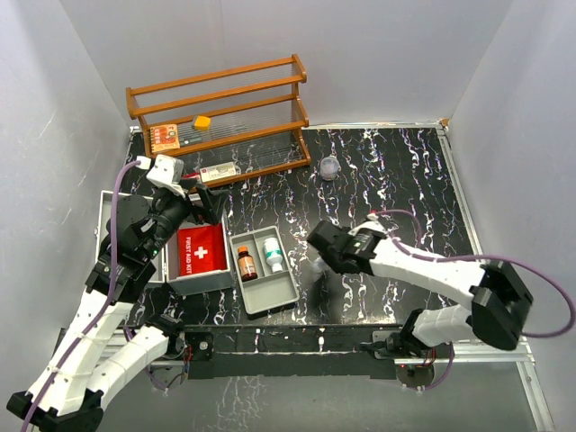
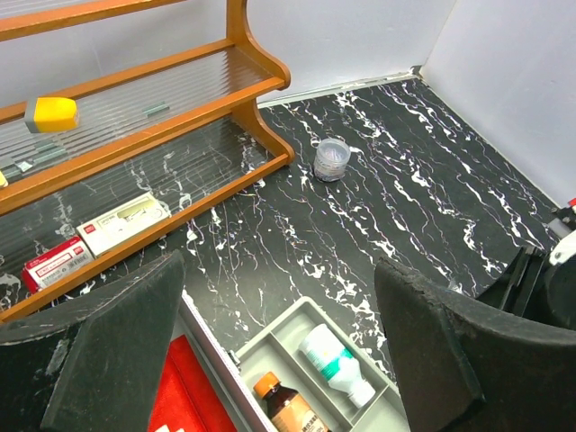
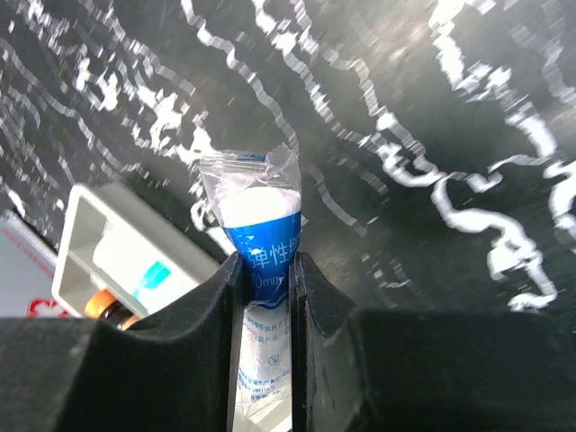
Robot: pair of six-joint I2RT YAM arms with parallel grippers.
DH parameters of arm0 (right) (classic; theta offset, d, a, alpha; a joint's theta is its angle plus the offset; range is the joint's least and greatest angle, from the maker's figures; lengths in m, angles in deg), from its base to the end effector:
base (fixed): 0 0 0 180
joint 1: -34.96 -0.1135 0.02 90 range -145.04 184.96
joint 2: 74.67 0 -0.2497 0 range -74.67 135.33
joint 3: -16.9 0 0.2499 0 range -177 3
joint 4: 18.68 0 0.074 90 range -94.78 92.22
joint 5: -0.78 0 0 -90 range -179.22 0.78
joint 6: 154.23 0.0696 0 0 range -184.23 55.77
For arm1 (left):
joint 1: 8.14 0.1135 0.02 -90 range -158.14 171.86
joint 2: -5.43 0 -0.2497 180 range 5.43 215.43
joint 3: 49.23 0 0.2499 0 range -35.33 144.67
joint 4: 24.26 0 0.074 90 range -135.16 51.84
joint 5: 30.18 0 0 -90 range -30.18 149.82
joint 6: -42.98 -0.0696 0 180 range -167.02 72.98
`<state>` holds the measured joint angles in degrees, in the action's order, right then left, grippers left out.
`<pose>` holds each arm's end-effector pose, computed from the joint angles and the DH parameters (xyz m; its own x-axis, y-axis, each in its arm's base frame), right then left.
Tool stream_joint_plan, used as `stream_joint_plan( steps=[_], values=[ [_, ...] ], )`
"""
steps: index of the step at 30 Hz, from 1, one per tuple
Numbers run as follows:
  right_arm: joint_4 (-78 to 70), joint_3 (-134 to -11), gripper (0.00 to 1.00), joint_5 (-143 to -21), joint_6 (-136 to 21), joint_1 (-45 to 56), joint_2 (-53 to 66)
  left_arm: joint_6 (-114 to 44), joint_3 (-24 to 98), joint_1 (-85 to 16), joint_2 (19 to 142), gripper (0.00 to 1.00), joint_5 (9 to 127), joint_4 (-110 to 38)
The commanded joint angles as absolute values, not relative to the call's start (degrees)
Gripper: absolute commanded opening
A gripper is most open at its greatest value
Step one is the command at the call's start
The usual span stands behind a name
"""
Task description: Organize the medicine kit
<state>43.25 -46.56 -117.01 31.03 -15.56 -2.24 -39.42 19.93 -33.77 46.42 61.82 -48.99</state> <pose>0.1750 0.1614 0.1845 -0.5283 0.7442 -0.4087 0.6520 0.6639 0.3662 0.1749 -0.0866 0.4039 -0.0077 -0.1429 -0.9897 0.4668 0.8748 -0.1299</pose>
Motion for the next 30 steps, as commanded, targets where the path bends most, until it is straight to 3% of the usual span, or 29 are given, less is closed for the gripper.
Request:
stream_joint_plan(
  steps=[1,9,30],
  values=[
    [45.0,-55.1,0.19,-124.5,41.2,-23.7,3.8,-39.6,21.4,-33.8,45.5,0.85,61.4,-50.2],
    [44.2,-61.7,0.22,-123.5,49.4,-32.2,12.2,-40.6,26.2,-33.9,43.5,0.85,57.7,-56.8],
    [34.9,-60.6,0.28,-110.8,63.1,-37.5,20.1,-42.2,31.3,-33.9,39.6,0.85,56.0,-64.4]
  ],
)
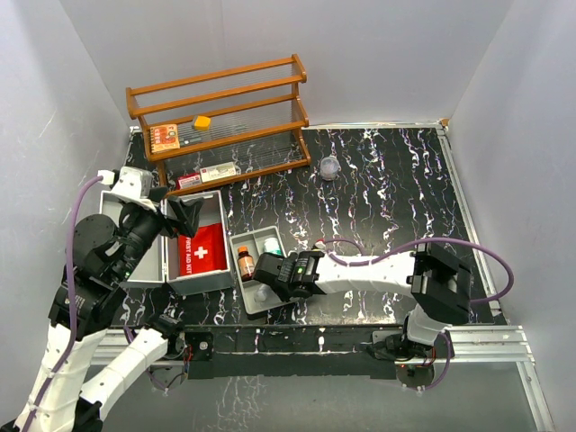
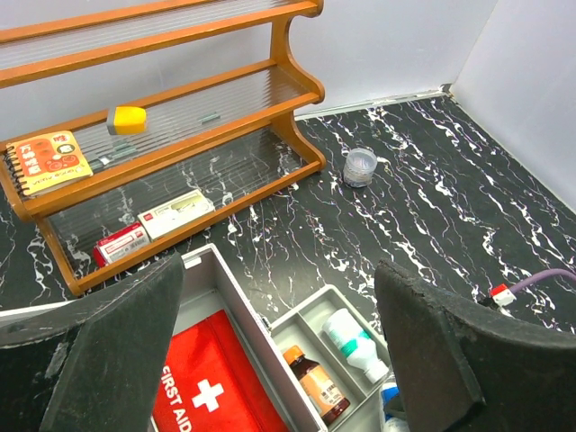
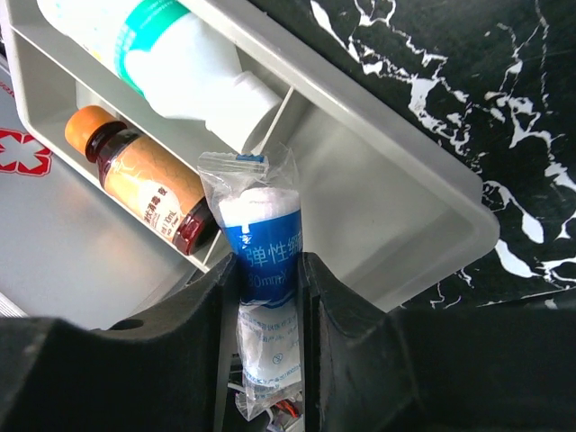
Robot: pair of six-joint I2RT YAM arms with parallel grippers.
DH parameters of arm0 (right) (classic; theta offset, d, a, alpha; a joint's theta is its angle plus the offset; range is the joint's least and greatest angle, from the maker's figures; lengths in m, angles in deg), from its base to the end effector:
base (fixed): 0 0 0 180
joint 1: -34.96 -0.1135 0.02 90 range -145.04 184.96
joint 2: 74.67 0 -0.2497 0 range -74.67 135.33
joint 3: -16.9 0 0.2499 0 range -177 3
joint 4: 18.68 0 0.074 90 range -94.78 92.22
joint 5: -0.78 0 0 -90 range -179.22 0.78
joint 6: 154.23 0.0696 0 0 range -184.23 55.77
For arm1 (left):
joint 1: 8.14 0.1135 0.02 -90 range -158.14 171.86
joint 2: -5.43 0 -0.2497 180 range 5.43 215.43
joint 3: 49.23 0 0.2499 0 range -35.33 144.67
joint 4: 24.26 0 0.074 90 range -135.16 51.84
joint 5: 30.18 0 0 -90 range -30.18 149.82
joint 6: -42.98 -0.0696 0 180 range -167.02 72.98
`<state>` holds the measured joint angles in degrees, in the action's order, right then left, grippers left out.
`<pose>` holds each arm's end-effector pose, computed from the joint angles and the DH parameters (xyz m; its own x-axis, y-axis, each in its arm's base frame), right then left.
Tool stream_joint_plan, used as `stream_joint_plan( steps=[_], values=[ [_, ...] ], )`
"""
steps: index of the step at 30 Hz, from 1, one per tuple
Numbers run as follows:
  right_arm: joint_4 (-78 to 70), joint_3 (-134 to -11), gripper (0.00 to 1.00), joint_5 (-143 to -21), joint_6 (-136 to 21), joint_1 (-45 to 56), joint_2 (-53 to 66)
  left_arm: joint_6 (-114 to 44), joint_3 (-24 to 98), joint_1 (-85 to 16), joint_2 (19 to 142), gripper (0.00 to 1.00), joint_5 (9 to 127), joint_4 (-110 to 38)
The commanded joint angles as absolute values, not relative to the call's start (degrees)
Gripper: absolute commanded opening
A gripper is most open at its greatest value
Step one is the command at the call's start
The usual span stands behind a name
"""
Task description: Organize the medicine kit
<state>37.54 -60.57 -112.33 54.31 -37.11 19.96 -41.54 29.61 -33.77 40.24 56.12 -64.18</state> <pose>0.1240 0.2945 0.1564 -0.5974 0.7782 -0.1937 0.6607 0.6146 0.4310 0.1261 -0.0555 0.4400 0.0286 -0.1194 -0.9924 0.3781 0.9204 -0.0999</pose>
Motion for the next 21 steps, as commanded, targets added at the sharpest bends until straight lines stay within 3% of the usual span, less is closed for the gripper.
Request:
stream_joint_plan(
  steps=[1,9,17,21],
  values=[
    [34.7,-60.5,0.30,-110.8,63.3,-37.5,20.1,-42.1,31.2,-33.9,39.6,0.85,56.1,-64.3],
    [37.0,-61.4,0.49,-113.3,63.7,-37.7,20.4,-42.0,31.7,-33.9,39.8,0.85,56.2,-64.8],
    [40.5,-62.3,0.49,-121.9,60.3,-37.7,15.5,-40.7,31.1,-33.9,40.6,0.86,57.1,-65.1],
    [38.2,-60.8,0.48,-128.1,51.2,-37.7,11.2,-38.9,30.5,-33.9,43.0,0.99,58.3,-66.3]
  ],
)
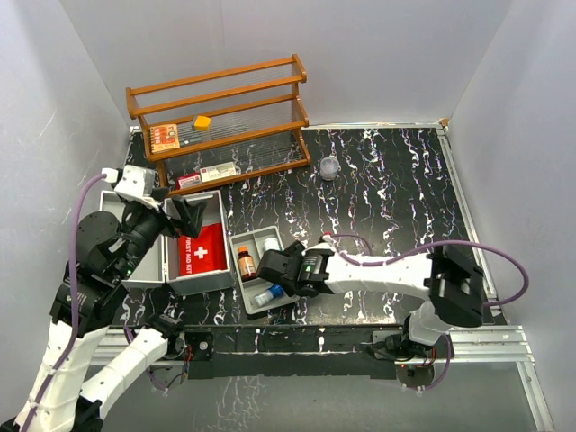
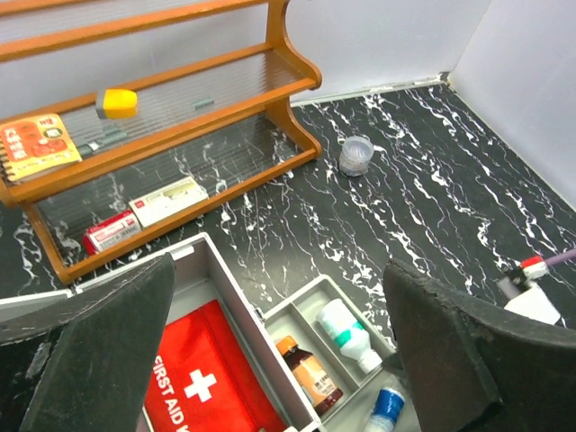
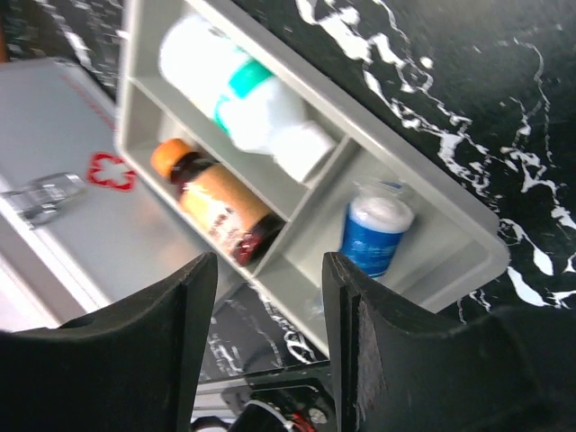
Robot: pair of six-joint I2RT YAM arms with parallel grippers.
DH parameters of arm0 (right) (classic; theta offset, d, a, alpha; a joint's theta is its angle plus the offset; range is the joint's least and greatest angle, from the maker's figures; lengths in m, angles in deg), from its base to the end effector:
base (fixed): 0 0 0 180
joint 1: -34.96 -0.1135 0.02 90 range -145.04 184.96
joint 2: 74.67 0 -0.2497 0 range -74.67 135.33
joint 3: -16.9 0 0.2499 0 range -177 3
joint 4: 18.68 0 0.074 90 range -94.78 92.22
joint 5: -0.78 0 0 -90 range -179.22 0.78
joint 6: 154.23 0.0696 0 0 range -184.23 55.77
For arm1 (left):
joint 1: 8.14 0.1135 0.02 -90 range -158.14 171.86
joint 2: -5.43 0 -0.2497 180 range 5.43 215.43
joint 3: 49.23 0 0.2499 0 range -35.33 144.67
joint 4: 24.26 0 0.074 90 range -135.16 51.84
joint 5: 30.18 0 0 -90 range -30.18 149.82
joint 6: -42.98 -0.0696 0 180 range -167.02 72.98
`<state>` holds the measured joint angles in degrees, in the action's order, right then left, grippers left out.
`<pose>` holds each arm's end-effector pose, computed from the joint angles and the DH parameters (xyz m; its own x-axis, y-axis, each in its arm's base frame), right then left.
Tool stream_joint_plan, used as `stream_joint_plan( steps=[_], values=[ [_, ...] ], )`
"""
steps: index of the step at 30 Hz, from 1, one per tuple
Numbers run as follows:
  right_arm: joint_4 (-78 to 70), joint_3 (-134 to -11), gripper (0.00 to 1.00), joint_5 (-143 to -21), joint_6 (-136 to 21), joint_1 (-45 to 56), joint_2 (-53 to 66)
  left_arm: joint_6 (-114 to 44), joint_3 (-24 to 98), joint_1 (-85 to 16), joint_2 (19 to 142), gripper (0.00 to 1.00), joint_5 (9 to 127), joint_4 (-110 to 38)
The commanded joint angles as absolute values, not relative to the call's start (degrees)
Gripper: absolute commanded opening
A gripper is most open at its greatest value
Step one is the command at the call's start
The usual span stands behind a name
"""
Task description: Organize the medicine kit
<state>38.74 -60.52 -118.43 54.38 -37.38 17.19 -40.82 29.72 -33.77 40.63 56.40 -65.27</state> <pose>0.1270 0.2871 0.1727 -0.5516 0.7932 -0.2580 0.6293 0.5988 0.4954 0.1278 -0.0567 0.4371 0.0020 -0.1205 -0.9927 0.3805 0.9181 -0.1107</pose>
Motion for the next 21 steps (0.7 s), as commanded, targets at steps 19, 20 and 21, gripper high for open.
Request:
stream_joint_plan(
  steps=[19,20,21],
  values=[
    [24.8,-45.3,0.45,-122.5,7.5,-15.1,-5.6,-9.5,23.2,-36.6,64.8,0.72,77.2,-61.0],
    [24.4,-44.9,0.45,-121.1,6.6,-13.9,-5.2,-7.3,22.5,-38.2,65.5,0.70,75.4,-60.3],
    [24.0,-44.0,0.45,-120.1,6.3,-12.7,-5.1,-6.1,22.2,-40.6,66.2,0.68,72.6,-60.2]
  ],
)
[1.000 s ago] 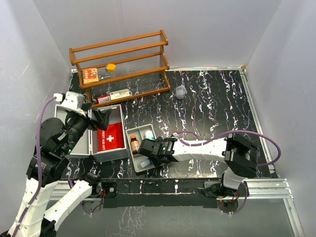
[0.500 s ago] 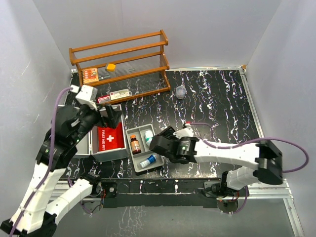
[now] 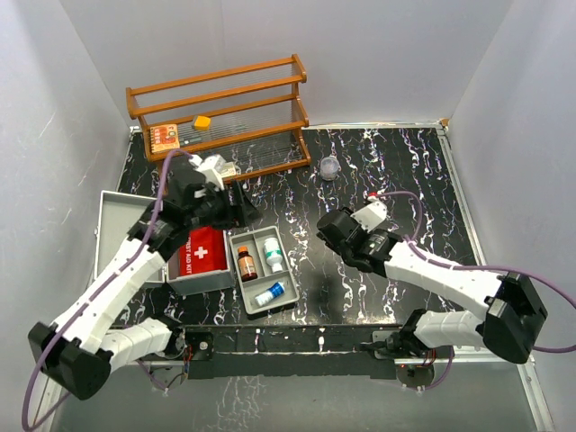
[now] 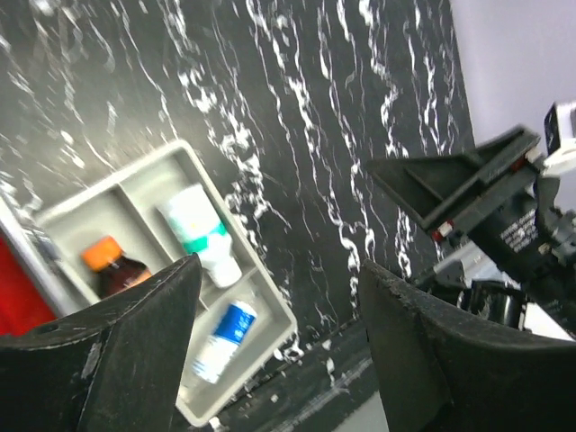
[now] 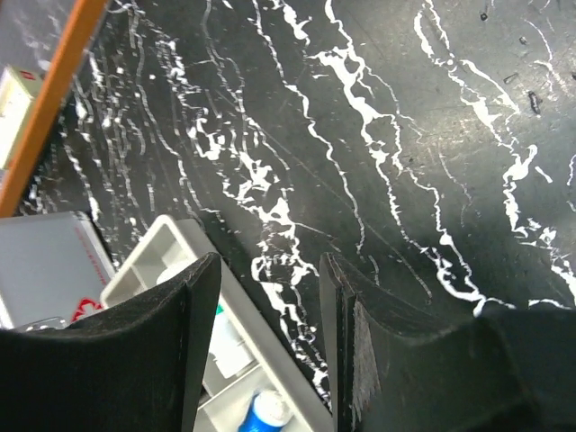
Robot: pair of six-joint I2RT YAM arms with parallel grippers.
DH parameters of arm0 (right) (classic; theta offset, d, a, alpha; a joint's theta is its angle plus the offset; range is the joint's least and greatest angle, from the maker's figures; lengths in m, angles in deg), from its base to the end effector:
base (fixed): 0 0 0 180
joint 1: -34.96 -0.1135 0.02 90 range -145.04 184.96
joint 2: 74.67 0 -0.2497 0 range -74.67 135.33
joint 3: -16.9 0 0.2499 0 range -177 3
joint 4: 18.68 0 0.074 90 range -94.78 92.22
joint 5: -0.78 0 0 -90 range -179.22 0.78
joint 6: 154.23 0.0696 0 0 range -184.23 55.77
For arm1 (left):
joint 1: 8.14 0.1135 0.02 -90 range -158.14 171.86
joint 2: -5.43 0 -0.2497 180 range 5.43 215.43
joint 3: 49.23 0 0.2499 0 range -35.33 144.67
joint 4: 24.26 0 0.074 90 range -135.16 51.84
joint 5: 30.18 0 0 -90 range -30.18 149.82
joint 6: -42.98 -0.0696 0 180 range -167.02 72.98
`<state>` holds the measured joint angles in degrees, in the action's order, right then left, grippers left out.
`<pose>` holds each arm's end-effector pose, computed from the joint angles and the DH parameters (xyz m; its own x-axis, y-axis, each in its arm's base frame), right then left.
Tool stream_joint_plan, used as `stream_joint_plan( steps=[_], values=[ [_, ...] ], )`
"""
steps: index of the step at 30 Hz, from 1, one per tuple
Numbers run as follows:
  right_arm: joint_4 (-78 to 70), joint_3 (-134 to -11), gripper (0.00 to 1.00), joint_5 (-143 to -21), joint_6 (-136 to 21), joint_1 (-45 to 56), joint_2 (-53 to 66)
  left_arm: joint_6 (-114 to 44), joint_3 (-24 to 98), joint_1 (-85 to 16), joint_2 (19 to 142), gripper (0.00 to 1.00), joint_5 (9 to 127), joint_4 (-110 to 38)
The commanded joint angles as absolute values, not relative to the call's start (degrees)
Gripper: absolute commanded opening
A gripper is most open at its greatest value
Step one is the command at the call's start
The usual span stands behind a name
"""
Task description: Organize the medicine kit
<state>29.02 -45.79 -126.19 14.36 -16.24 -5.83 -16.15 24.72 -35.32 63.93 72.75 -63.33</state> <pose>0.1923 0.1723 0.2149 -0.4925 0.6373 -0.5927 0.4168 0.7706 0.4822 0.2245 -0.1328 0.3361 -0.6279 -0.2397 -0.7404 0.3558 0.7577 -0.5471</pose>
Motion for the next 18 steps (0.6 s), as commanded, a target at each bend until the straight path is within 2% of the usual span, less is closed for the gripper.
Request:
stream_joint_plan(
  steps=[1,7,9,13,16,18],
  values=[
    [23.0,-42.4,0.46,-118.9,6.1,-11.6,-5.3,-4.8,22.4,-43.0,66.9,0.65,68.8,-60.8],
    [16.0,-32.5,0.46,-112.4,5.6,-4.8,-11.2,3.5,26.7,-49.5,74.2,0.49,52.1,-73.4],
    [14.8,-30.7,0.46,-111.4,5.1,-3.3,-12.7,5.3,27.3,-51.4,75.9,0.48,48.4,-76.2],
    [13.8,-28.9,0.46,-110.1,3.8,-0.9,-13.6,7.3,27.0,-53.8,80.5,0.40,48.5,-78.3],
    [12.8,-27.9,0.46,-108.3,3.2,0.3,-13.1,8.3,26.9,-55.6,85.5,0.38,48.8,-79.1],
    [12.2,-27.4,0.46,-106.8,2.6,0.8,-12.7,9.3,27.5,-56.4,88.3,0.31,46.9,-81.7]
  ],
)
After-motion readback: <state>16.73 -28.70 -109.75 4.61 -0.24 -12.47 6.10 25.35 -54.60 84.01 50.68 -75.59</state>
